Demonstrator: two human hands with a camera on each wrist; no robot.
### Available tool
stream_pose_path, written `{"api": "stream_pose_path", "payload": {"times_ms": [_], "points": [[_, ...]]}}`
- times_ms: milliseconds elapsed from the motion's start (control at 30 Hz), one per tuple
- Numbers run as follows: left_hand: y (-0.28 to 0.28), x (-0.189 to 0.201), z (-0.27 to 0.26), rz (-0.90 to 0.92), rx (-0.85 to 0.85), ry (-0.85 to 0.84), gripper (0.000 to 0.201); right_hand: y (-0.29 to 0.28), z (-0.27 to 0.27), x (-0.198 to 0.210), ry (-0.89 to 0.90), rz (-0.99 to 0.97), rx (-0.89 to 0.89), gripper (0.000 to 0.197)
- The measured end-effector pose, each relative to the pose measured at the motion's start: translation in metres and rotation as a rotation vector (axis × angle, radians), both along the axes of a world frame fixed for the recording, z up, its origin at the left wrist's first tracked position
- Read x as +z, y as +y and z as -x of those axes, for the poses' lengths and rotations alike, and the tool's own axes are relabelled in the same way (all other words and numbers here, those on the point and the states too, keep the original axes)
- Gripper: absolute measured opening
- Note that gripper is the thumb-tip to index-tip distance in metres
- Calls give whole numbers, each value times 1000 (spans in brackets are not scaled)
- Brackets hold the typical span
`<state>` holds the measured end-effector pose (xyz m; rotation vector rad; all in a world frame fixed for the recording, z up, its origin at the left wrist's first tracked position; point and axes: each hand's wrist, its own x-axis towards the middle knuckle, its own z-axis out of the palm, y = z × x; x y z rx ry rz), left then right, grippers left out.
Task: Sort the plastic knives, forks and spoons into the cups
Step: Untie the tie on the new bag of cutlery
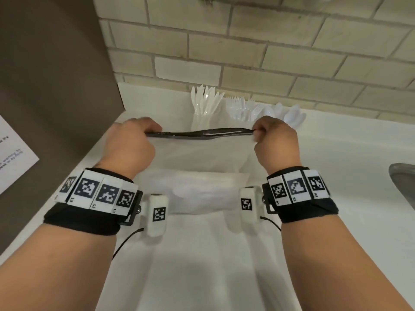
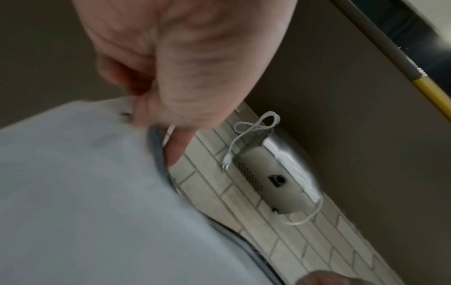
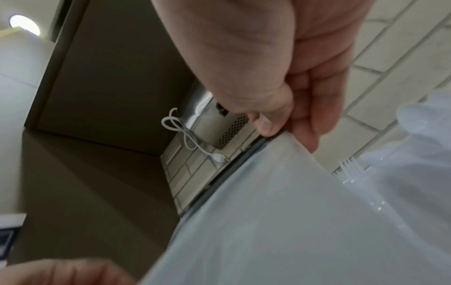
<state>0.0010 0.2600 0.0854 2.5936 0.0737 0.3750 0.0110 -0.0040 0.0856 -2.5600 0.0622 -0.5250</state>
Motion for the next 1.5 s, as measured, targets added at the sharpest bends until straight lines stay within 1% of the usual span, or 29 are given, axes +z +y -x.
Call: {"api": "stream_pose_path", "payload": {"times_ms": [67, 100, 167, 267, 433, 500, 567, 600, 633, 667, 700, 767, 800, 833, 867, 967, 1000, 1067, 1133, 1167, 1200, 1233, 1267, 1300, 1333, 1367, 1400, 1467, 1500], "points": [[-15, 6, 2, -167, -69, 51, 29, 7, -2, 0, -35, 21, 81, 21], [-22, 8, 1, -194, -104, 47, 28, 10, -3, 1, -43, 41, 109, 21], [-32, 12, -3, -178, -166, 34, 35, 14, -6, 4, -62, 61, 144, 21], [-36, 9, -14, -64, -234, 71, 30, 21, -7, 6, -116, 40, 150, 24], [-38, 4, -17, -160, -348, 286, 39, 30, -9, -3, -241, -15, 99, 21], [-39, 3, -15, -151, -368, 319, 40, 31, -8, -6, -263, -14, 116, 22], [-40, 2, -15, -164, -365, 317, 34, 33, -6, -5, -275, -88, 135, 22], [-40, 2, -15, -186, -347, 307, 30, 35, -4, -4, -297, -145, 137, 19], [-40, 3, -15, -201, -310, 287, 27, 38, -2, -4, -312, -214, 132, 13], [-41, 4, -15, -186, -265, 267, 27, 42, 0, -3, -293, -299, 112, 14], [-41, 4, -17, -125, -227, 254, 26, 47, 5, -3, -207, -379, 80, 27], [-43, 8, -16, 100, -184, 235, 22, 61, 15, -5, 171, -419, 74, 55], [-45, 9, -15, 185, -173, 227, 18, 69, 21, -6, 362, -421, 112, 60], [-46, 10, -14, 251, -167, 215, 14, 75, 24, -10, 490, -454, 153, 60], [-47, 10, -13, 329, -160, 204, 13, 78, 25, -14, 540, -524, 180, 53], [-45, 10, -12, 649, -67, 140, 24, 79, 17, -19, 495, -860, 144, 16], [-44, 9, -12, 716, -17, 111, 23, 78, 16, -18, 489, -1012, 141, 12], [-40, 9, -10, 761, -4, 115, 20, 77, 14, -12, 484, -1308, 169, 18], [-38, 7, -4, 609, -125, 242, 46, 79, 14, -3, 486, -1471, 188, 24], [-38, 5, -1, 506, -185, 309, 52, 80, 13, -1, 488, -1482, 215, 24], [-37, 0, -2, 401, -210, 349, 47, 80, 14, 0, 479, -1449, 248, 25], [-35, -6, -3, 289, -187, 363, 36, 80, 15, 1, 452, -1402, 284, 30], [-32, -9, -5, 210, -121, 352, 27, 78, 17, 0, 413, -1359, 331, 40], [-29, -11, -7, 191, -47, 351, 25, 76, 18, -2, 363, -1327, 385, 51], [-25, -14, -9, 277, 14, 365, 24, 73, 20, -5, 295, -1287, 443, 64], [-22, -17, -12, 496, 51, 378, 20, 70, 21, -9, 221, -1208, 479, 72], [-21, -17, -12, 773, 69, 418, 17, 67, 21, -12, 162, -1077, 480, 73], [-22, -19, -12, 1251, 45, 472, 25, 63, 19, -20, 111, -747, 420, 59], [-24, -18, -11, 1409, 33, 474, 26, 62, 19, -22, 122, -603, 385, 51]]}}
